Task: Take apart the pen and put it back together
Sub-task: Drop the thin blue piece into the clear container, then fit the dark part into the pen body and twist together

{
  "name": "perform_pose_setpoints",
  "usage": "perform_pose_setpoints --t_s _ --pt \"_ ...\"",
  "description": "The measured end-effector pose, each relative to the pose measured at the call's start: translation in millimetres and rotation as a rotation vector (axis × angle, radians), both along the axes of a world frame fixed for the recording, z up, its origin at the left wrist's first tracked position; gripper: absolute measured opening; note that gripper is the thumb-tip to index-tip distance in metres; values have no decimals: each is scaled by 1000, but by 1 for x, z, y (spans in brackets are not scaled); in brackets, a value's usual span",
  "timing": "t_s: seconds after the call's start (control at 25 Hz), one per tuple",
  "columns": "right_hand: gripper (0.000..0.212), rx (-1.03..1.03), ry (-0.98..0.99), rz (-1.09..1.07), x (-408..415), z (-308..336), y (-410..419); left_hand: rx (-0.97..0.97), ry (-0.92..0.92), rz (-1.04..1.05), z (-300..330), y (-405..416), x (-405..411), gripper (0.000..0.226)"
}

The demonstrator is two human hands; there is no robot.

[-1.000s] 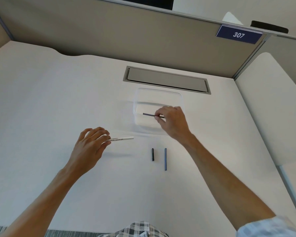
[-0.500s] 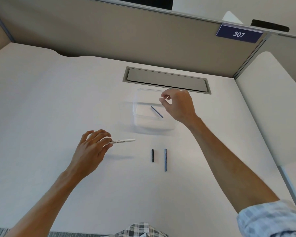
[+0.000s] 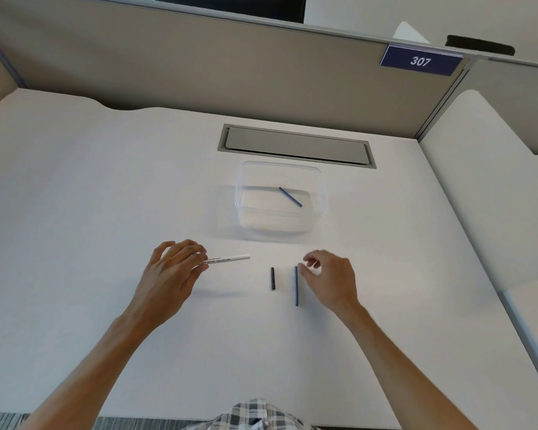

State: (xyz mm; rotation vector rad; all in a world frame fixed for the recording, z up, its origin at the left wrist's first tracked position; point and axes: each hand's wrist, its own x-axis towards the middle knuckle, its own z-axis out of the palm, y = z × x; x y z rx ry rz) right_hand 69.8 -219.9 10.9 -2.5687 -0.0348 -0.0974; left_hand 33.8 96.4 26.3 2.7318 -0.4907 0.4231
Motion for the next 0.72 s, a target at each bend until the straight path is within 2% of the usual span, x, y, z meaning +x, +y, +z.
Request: perform_pose_setpoints --t_s 0.28,0.52,0.6,0.72 --pt "19 27 74 -137 -29 -23 15 7 7 -11 4 -12 -6 25" --pt "14 -73 70 -118 -32 -26 24 5 -4 -10 9 -22 -9 26" --pt "13 -41 63 -119 -33 -23 23 6 -7 -10 10 -24 -11 27" --pt "10 125 82 -168 -34 -14 15 11 -11 -9 12 -27 -13 29"
